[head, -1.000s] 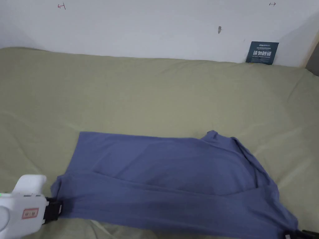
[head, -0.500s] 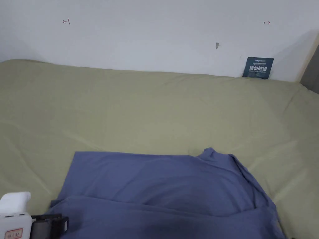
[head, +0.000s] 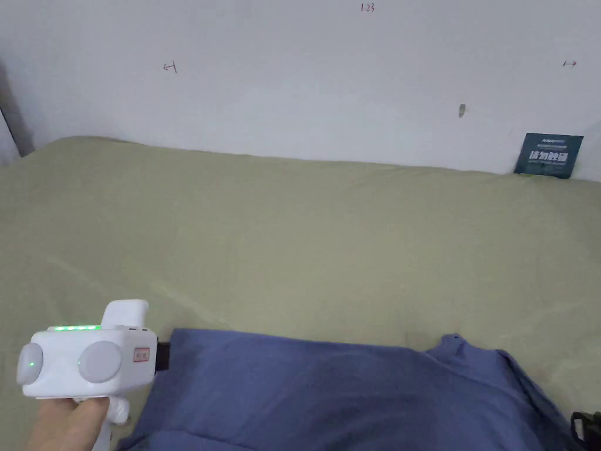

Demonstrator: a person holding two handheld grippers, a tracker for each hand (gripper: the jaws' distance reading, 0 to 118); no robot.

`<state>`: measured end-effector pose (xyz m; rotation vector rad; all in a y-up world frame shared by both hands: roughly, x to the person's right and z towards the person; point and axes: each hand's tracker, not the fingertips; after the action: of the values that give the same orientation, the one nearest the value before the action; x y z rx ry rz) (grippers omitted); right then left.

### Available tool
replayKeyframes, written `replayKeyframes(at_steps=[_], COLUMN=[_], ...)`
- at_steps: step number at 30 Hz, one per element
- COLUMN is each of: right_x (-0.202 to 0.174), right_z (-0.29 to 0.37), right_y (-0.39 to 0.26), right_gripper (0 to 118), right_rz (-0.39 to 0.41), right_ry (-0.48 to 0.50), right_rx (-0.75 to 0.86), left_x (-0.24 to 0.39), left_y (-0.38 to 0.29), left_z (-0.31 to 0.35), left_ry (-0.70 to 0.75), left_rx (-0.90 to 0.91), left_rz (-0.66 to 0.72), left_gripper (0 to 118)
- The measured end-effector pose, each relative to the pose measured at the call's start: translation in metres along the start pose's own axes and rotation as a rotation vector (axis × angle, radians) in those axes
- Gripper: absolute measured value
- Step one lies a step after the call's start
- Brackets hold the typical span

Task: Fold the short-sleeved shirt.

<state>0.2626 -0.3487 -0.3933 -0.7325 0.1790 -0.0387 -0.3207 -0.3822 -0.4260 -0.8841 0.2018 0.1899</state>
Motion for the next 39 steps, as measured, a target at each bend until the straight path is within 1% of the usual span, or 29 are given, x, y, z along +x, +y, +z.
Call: replayKeyframes(at_steps=[1,2,3,4,6,9,10,11,12,13,14,15,18,19,20,21,22,23,25,27,31,32,33,34,35,36,37,38,39], right_x=[0.001,0.005,0.008,0.007,0.012,0.018,0.022,0.026,0.027,0.029,0.032,0.034,0.038,0.039,0.038,0.038,0.038,0.036,0.031,0.026,0.026,0.023,0.024,0.026,0.029,0.035,0.043,0.047,0.047], right_z=[-0.007,-0.015,-0.020,-0.022,-0.028,-0.035,-0.037,-0.038,-0.039,-0.040,-0.040,-0.040,-0.044,-0.047,-0.052,-0.057,-0.065,-0.071,-0.090,-0.109,-0.150,-0.154,-0.155,-0.152,-0.146,-0.137,-0.129,-0.121,-0.111], right_y=[0.001,0.003,0.003,0.004,0.004,0.005,0.005,0.005,0.006,0.006,0.007,0.008,0.016,0.020,0.025,0.029,0.033,0.034,0.040,0.045,0.053,0.054,0.054,0.053,0.054,0.061,0.067,0.070,0.072], right_gripper=[2,2,2,2,2,2,2,2,2,2,2,2,2,7,34,65,80,80,80,80,78,61,19,3,3,3,3,3,3], right_rz=[0.000,-0.001,0.000,0.003,0.008,0.006,0.002,-0.001,0.000,0.004,0.008,0.013,0.015,0.015,0.013,0.021,0.029,0.045,0.051,0.055,0.108,0.114,0.114,0.118,0.094,0.043,-0.030,-0.049,-0.017], right_ry=[0.001,0.001,-0.002,-0.003,-0.010,-0.029,-0.033,-0.040,-0.043,-0.051,-0.055,-0.057,-0.064,-0.059,-0.050,-0.053,-0.046,-0.020,-0.006,-0.024,-0.068,-0.084,-0.083,-0.109,-0.140,-0.136,-0.050,-0.023,-0.057], right_rx=[-0.008,-0.017,-0.023,-0.031,-0.042,-0.058,-0.063,-0.068,-0.071,-0.077,-0.080,-0.082,-0.087,-0.094,-0.097,-0.109,-0.119,-0.137,-0.198,-0.189,-0.262,-0.277,-0.274,-0.256,-0.223,-0.188,-0.233,-0.241,-0.216], left_x=[-0.002,-0.004,-0.004,-0.004,0.000,0.007,0.011,0.013,0.015,0.017,0.026,0.031,0.032,0.032,0.032,0.032,0.030,0.029,0.029,0.028,0.027,0.026,0.026,0.025,0.024,0.023,0.022,0.021,0.020], left_y=[0.009,0.016,0.020,0.025,0.024,0.019,0.029,0.032,0.032,0.032,0.031,0.032,0.034,0.033,0.033,0.033,0.034,0.034,0.035,0.034,0.033,0.034,0.035,0.034,0.035,0.037,0.039,0.037,0.038], left_z=[-0.012,-0.026,-0.035,-0.049,-0.059,-0.081,-0.090,-0.092,-0.091,-0.085,-0.072,-0.064,-0.057,-0.057,-0.056,-0.056,-0.060,-0.060,-0.060,-0.064,-0.067,-0.068,-0.068,-0.069,-0.067,-0.066,-0.064,-0.061,-0.057], left_ry=[-0.004,0.004,0.025,0.031,0.038,0.065,0.072,0.086,0.079,0.054,0.059,0.039,0.019,0.030,0.028,0.026,0.025,0.024,0.025,0.025,0.020,0.018,0.015,0.013,0.010,0.008,0.002,-0.004,-0.008], left_rx=[-0.003,-0.025,-0.048,-0.077,-0.061,-0.122,-0.144,-0.145,-0.146,-0.154,-0.149,-0.158,-0.144,-0.150,-0.146,-0.148,-0.145,-0.146,-0.140,-0.139,-0.145,-0.145,-0.148,-0.147,-0.147,-0.146,-0.146,-0.148,-0.142], left_rz=[0.008,0.003,-0.002,-0.021,-0.045,-0.074,-0.084,-0.082,-0.082,-0.090,-0.105,-0.151,-0.152,-0.156,-0.152,-0.141,-0.128,-0.122,-0.115,-0.116,-0.112,-0.111,-0.108,-0.108,-0.106,-0.104,-0.100,-0.099,-0.101], left_gripper=[37,93,118,117,116,114,106,89,82,60,18,0,0,0,0,0,0,0,0,0,0,0,0,0,0,0,0,0,0])
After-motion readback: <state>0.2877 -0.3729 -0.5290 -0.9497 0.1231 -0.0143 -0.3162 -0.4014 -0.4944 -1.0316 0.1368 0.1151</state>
